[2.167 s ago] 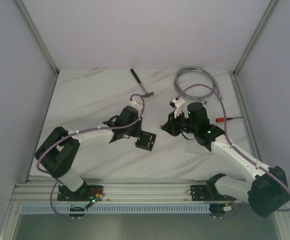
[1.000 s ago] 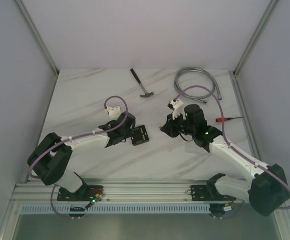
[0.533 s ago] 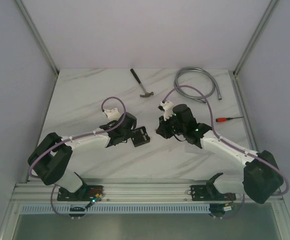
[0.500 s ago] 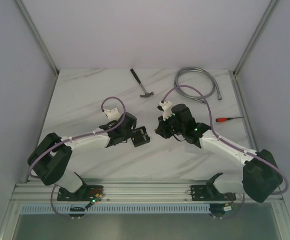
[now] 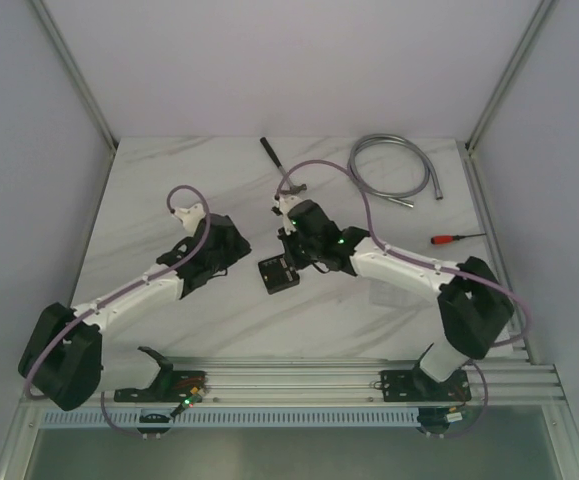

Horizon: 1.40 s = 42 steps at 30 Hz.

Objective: Snap on the fuse box
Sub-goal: Install the fuse at the fuse box base.

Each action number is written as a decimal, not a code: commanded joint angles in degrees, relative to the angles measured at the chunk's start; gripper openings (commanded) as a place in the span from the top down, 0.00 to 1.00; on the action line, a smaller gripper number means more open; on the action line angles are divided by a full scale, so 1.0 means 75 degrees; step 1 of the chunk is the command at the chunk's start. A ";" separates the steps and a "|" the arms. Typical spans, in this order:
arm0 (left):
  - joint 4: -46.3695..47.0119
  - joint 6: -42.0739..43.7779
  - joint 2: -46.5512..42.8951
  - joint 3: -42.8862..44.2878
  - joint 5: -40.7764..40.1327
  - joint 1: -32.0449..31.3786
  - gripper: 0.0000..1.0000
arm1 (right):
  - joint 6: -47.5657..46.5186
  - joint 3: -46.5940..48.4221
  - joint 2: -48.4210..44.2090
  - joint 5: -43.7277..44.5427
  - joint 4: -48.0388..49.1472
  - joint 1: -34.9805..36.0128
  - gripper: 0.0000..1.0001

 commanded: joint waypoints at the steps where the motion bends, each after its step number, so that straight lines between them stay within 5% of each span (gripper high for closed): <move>1: 0.0035 0.0875 -0.0387 -0.0536 0.0755 0.0688 0.17 | 0.0429 0.0749 0.0662 0.1043 -0.0750 0.0308 1.00; 7: 0.0134 0.1551 -0.0574 -0.0915 0.1404 0.1459 0.03 | 0.0910 0.1416 0.1381 0.1519 -0.1069 0.0619 1.00; 20: 0.0711 0.1927 -0.0217 -0.1390 0.2202 0.1494 0.00 | 0.1455 0.2565 0.2602 0.2114 -0.1467 0.1151 1.00; 42: 0.0872 0.1862 -0.0108 -0.1559 0.2299 0.1549 0.00 | 0.1677 0.2722 0.2997 0.2262 -0.1570 0.1187 1.00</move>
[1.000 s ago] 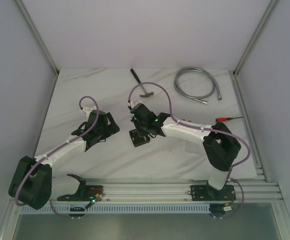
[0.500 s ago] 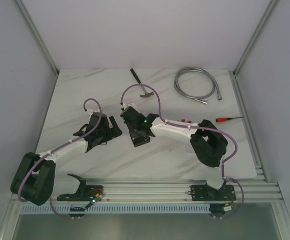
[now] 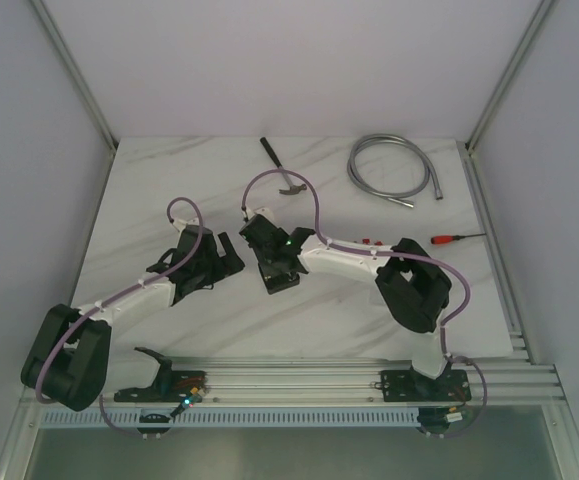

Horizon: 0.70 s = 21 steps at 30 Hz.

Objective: Snap on the fuse box
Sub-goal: Install the fuse at the fuse box base.

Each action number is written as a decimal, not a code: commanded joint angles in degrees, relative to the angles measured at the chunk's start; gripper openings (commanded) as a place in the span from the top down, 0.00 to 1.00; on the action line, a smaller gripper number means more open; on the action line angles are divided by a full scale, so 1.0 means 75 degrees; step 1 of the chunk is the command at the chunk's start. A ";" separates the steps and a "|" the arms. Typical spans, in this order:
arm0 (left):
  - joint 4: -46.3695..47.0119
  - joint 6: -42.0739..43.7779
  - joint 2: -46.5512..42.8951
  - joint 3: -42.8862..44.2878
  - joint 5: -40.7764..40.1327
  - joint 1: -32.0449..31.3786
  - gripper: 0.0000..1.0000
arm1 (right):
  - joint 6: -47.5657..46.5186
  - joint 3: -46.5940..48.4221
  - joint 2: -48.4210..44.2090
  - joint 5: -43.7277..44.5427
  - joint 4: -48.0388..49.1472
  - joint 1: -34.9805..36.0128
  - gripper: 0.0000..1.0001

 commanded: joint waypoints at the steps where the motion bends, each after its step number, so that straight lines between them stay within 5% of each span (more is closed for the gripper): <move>1: 0.0111 0.0035 0.0037 -0.0111 0.0085 0.0076 0.00 | 0.0098 0.0288 0.0168 0.0155 -0.0119 0.0028 1.00; 21: 0.0109 0.0091 0.0015 -0.0076 0.0186 0.0123 0.00 | -0.0293 0.0245 0.0118 0.0197 -0.0965 0.0035 1.00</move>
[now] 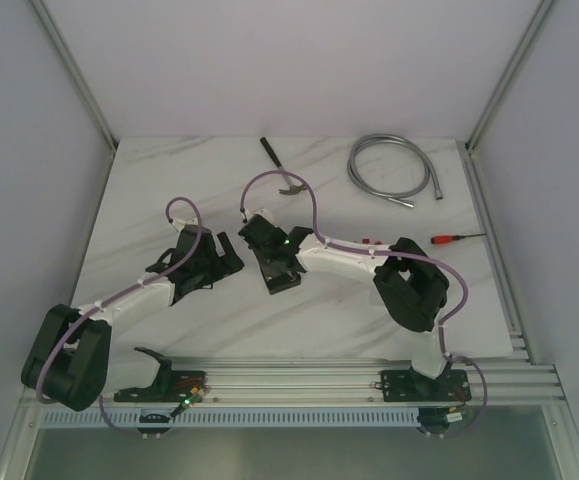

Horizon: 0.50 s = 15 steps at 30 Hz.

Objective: Snap on the fuse box
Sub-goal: Install the fuse at the fuse box base.

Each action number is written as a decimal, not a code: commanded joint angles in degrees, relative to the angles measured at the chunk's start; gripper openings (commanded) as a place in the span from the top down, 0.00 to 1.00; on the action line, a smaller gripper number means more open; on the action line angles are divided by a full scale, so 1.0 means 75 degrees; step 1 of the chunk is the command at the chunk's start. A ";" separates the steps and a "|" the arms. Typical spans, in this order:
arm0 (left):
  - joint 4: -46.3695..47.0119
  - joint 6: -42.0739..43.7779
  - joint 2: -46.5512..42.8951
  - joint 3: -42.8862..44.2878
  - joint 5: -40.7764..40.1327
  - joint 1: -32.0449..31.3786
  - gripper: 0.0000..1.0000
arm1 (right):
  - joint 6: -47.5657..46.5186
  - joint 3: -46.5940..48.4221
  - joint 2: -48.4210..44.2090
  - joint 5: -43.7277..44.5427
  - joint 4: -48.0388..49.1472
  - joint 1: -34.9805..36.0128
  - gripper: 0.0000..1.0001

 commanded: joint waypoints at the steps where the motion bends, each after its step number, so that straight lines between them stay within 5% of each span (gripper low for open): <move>1: 0.0080 0.0091 0.0015 -0.0058 0.0145 0.0055 0.00 | -0.0213 0.0073 -0.0040 0.0263 -0.0736 0.0038 1.00; 15: 0.0084 0.0072 0.0019 -0.0131 0.0189 0.0053 0.00 | -0.0348 0.0246 0.0140 0.0464 -0.1225 -0.0034 1.00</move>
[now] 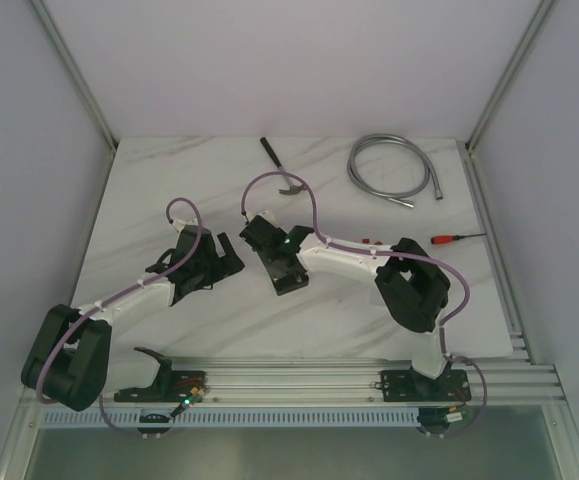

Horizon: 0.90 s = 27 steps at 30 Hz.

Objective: Snap on the fuse box
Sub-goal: Install the fuse at the fuse box base.

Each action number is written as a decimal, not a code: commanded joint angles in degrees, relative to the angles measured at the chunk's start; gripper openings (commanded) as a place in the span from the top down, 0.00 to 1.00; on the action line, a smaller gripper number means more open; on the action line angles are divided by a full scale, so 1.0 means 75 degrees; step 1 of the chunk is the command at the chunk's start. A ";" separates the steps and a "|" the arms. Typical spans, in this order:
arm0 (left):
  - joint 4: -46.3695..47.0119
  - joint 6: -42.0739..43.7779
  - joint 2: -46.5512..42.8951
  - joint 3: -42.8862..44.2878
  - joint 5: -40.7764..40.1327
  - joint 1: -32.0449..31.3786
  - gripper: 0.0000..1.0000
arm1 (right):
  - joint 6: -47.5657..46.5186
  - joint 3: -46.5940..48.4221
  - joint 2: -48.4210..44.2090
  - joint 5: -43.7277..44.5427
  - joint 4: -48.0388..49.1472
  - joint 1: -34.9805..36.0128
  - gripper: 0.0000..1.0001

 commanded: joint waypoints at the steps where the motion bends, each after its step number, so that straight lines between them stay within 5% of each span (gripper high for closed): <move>1: 0.0067 0.0066 0.0005 -0.0110 0.0105 0.0050 0.00 | -0.0058 0.0288 0.0275 0.0135 -0.0663 -0.0029 1.00; 9: 0.0074 0.0026 -0.0020 -0.0172 0.0127 0.0046 0.00 | 0.0079 0.0408 0.0484 0.0036 -0.0469 -0.0009 0.99; 27: 0.0088 0.0007 -0.0153 -0.0226 0.0283 0.0033 0.00 | 0.0141 0.0074 -0.0188 0.0007 -0.0099 -0.0006 0.69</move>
